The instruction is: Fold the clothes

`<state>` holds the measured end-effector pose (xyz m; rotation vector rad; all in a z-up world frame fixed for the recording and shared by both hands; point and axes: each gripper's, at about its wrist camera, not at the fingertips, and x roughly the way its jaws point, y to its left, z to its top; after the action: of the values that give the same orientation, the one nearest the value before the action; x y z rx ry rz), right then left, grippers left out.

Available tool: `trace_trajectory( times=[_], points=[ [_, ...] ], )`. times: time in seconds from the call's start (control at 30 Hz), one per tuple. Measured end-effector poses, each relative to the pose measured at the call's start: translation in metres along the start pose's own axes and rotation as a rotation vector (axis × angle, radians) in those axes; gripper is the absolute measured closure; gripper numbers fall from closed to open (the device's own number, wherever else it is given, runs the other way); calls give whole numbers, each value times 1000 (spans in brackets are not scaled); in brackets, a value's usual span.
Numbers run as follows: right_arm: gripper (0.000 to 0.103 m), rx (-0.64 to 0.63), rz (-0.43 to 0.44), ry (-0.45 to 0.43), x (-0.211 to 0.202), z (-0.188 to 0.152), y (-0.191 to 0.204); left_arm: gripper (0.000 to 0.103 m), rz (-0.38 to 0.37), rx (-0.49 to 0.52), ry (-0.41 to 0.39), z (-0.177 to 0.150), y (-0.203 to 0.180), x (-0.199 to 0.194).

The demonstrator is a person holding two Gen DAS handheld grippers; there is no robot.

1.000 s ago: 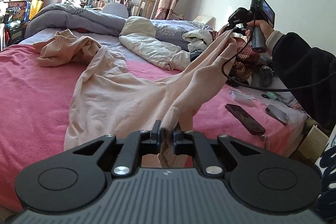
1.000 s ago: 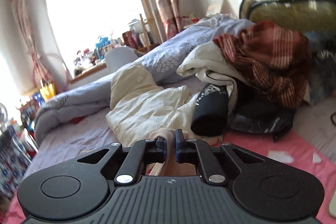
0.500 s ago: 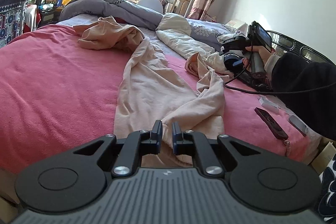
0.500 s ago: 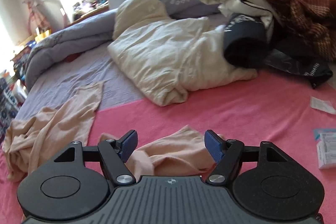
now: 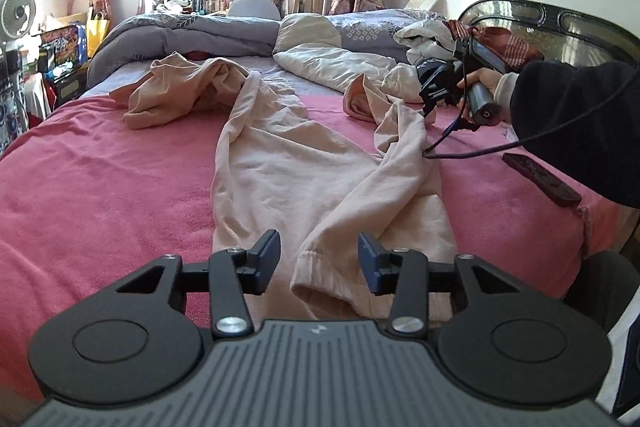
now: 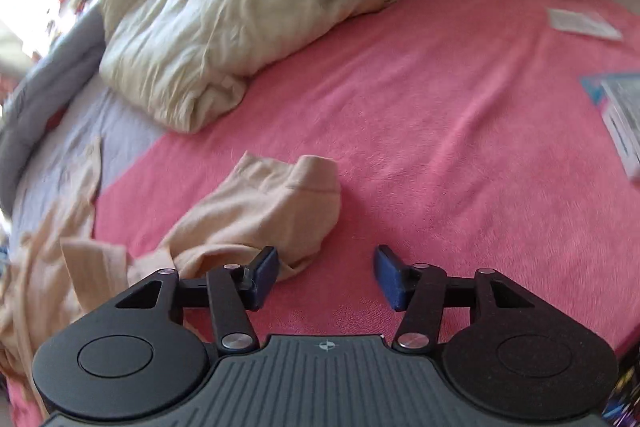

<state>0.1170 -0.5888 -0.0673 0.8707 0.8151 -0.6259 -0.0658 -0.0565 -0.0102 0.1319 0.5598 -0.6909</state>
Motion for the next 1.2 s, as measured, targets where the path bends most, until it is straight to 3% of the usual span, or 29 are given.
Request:
trace_trajectory(
  times=[0.13,0.17,0.23,0.27,0.33,0.5,0.67,0.77,0.87,1.0,1.07,1.13,1.17,1.2],
  points=[
    [48,335,269,68,7,-7,-40,53,-18,56,32,-3,-6,14],
    [50,374,294,80,12,-8,-42,53,-13,73,45,-5,-9,18],
    [70,386,301,76,18,-7,-40,62,1,102,72,-7,-14,26],
    [74,379,297,68,20,-6,-36,67,7,107,80,-8,-15,28],
    [90,416,294,69,26,-5,-35,73,5,96,83,-8,-14,28],
    [97,462,347,15,8,5,-43,93,-32,62,56,-3,-13,21],
    [98,326,358,-176,-64,43,-46,96,-93,51,15,4,-19,16],
    [97,224,322,-230,-104,65,-44,96,-109,54,-5,5,-23,13],
    [91,120,246,-162,-106,65,-36,96,-125,58,-24,7,-28,11],
    [90,18,172,-13,-59,31,-25,96,-95,39,-35,8,-22,3],
    [90,-110,104,-36,-38,5,-10,96,-95,18,-43,11,-18,-3],
    [86,-397,-24,-139,-25,-24,17,96,-122,-37,-72,16,-12,-11],
    [82,-534,-61,-175,-20,-40,30,96,-138,-67,-88,19,-8,-15],
    [69,-661,-82,-201,-14,-57,42,96,-144,-89,-98,21,-4,-16]
  ],
)
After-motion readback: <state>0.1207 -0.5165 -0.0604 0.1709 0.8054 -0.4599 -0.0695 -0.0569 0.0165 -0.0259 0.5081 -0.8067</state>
